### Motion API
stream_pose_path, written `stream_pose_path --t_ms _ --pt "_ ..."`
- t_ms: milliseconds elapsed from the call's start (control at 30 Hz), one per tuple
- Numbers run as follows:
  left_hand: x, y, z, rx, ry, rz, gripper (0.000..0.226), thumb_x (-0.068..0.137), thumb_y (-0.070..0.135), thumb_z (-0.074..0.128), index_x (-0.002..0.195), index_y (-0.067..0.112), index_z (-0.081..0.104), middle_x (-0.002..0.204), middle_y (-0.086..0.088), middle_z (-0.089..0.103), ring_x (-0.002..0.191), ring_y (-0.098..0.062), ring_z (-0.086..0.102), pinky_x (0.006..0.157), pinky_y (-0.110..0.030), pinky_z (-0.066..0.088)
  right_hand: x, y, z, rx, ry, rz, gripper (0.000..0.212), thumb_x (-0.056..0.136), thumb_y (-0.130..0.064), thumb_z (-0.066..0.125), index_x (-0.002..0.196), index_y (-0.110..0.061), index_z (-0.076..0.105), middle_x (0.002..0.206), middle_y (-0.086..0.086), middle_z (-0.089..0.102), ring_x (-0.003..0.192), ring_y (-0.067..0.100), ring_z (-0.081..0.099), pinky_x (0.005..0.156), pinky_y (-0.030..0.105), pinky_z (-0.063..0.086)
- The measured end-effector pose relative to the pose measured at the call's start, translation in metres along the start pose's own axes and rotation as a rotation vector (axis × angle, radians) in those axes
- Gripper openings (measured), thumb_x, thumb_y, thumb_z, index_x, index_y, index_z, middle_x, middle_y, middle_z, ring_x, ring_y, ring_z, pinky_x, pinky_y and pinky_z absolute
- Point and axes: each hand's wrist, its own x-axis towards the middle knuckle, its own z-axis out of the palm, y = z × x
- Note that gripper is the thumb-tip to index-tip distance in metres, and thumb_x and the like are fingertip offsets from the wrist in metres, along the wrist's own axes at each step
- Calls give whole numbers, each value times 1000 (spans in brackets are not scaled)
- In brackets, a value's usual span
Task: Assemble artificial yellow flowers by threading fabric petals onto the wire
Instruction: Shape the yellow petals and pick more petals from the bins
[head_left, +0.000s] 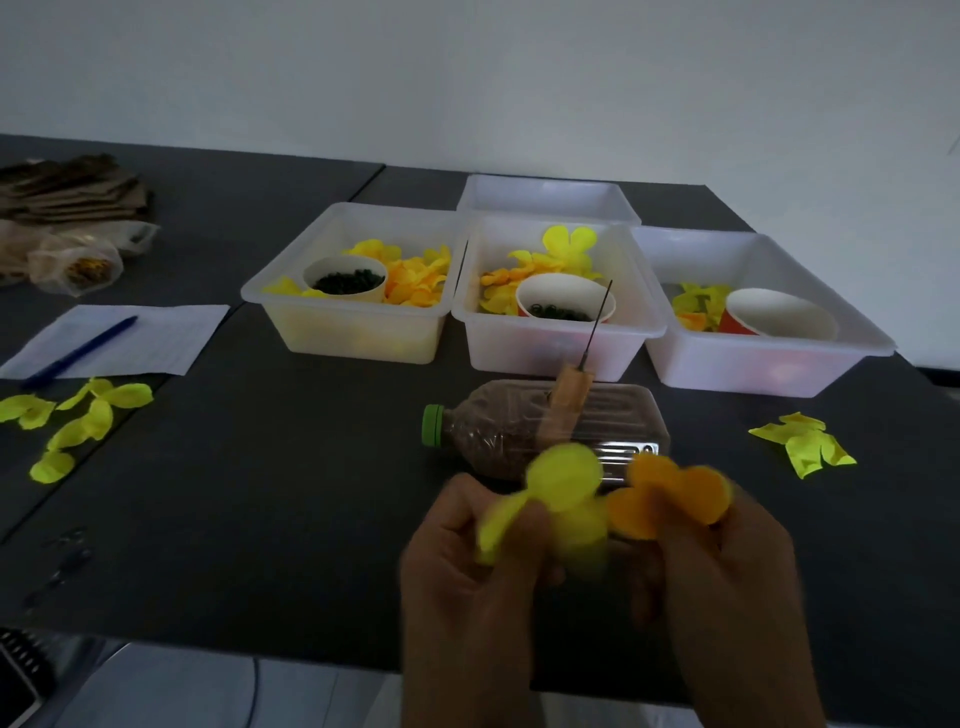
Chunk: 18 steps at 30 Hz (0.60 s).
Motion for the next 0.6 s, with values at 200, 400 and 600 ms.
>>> stream_pose_path --t_ms 200,400,600 --pt "42 33 -63 77 160 103 21 64 48 64 71 28 68 86 -1 74 86 -24 71 79 -50 55 17 8 -49 142 170 192 42 96 -34 49 81 5 52 36 1 50 28 9 48 33 18 42" --pt "140 24 -32 403 256 114 20 91 35 67 88 16 69 78 -3 61 80 -15 57 71 -32 42 -4 15 -2 81 -85 209 29 92 -21 56 78 4 53 47 11 53 39 20 52 45 32 44" --pt "253 7 -22 773 374 69 43 95 42 57 130 16 60 134 -10 57 127 -31 46 100 -40 38 -5 21 11 115 -241 346 16 91 -13 60 88 2 53 49 9 52 36 16 48 45 32 43"
